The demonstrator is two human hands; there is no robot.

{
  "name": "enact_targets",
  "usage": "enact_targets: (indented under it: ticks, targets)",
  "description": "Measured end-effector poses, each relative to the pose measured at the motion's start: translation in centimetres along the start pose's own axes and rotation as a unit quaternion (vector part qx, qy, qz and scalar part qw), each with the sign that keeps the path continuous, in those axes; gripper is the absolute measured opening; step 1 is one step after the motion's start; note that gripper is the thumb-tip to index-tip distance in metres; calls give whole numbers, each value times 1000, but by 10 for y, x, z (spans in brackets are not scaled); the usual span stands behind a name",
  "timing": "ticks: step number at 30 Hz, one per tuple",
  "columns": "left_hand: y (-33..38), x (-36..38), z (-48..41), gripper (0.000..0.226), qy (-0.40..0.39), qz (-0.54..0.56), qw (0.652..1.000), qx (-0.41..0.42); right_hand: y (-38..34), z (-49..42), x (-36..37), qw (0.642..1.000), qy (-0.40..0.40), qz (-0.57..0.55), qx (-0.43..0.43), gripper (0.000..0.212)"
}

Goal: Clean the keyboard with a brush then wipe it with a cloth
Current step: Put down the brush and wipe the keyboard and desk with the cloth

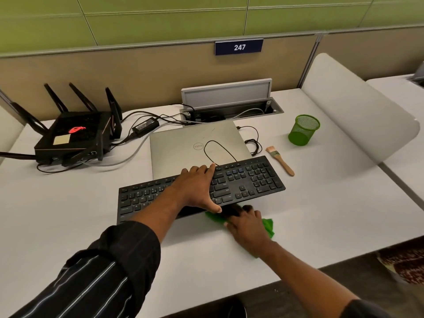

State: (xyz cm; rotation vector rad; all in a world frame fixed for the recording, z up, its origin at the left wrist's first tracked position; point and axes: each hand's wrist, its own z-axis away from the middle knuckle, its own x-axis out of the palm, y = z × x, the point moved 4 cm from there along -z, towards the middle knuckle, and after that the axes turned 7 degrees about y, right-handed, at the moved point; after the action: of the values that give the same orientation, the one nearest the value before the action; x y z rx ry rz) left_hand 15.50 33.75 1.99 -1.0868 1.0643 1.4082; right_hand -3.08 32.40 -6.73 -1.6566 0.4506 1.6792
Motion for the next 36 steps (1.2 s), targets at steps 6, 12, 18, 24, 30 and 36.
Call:
enact_targets:
  ticks: [6,12,18,24,30,36]
  targets:
    - [-3,-3,7,136,7,0,1000,10,54,-34,-21,995,13,-8,96,39]
    - [-11,-3,18,137,8,-1,1000,13,15,-21,6,999,-36,14,30,41]
    - [-20,-5,25,140,4,2,1000,12,-61,16,28,995,-35,30,-89,49]
    - [-23,-5,39,139,11,-3,1000,23,-36,-19,16,998,-54,28,27,56]
    - [-23,-1,48,140,11,-1,999,35,-90,-16,30,997,-71,1,-43,73]
    - [-22,0,51,140,10,-7,998,55,-165,13,58,975,-102,23,-197,41]
